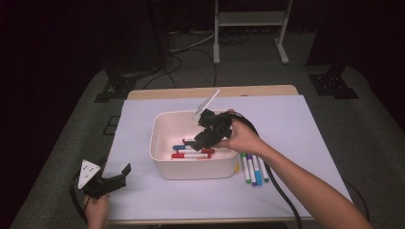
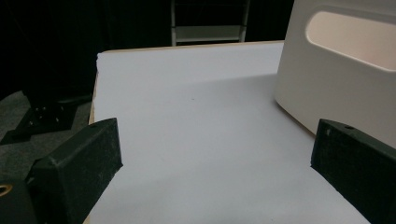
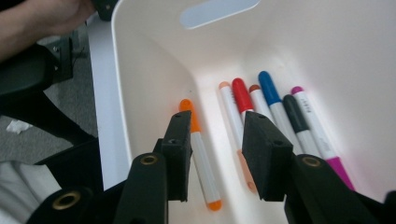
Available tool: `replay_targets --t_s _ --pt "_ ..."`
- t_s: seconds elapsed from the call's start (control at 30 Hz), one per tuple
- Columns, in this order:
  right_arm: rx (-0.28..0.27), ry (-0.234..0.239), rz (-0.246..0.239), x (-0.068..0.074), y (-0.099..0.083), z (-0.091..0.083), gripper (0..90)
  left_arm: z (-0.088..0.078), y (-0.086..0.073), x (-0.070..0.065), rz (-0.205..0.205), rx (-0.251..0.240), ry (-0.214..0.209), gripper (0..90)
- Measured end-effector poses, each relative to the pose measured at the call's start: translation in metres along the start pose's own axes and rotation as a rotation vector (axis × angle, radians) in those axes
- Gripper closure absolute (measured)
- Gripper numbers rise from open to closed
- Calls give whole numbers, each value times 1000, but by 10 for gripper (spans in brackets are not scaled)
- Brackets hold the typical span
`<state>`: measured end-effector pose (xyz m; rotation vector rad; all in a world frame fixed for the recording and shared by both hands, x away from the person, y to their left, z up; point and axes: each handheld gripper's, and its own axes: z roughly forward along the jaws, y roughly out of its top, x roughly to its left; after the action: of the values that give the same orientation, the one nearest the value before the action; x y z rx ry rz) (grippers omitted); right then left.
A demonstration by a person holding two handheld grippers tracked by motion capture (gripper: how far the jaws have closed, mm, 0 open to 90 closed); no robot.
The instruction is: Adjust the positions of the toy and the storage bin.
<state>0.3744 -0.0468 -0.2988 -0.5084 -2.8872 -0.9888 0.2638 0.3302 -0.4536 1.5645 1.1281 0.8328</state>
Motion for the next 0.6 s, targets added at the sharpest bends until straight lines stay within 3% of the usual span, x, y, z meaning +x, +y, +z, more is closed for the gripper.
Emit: replay_targets --t_s 0.27,0.43,0.6 --pt "-99 -72 30 0 -25 -51 563 0 0 -1 8 6 3 6" --pt "-124 -108 45 -2 -41 -71 544 0 0 -1 11 5 4 6" --pt "-153 -148 113 -8 -70 -92 529 0 0 -2 11 6 6 5"
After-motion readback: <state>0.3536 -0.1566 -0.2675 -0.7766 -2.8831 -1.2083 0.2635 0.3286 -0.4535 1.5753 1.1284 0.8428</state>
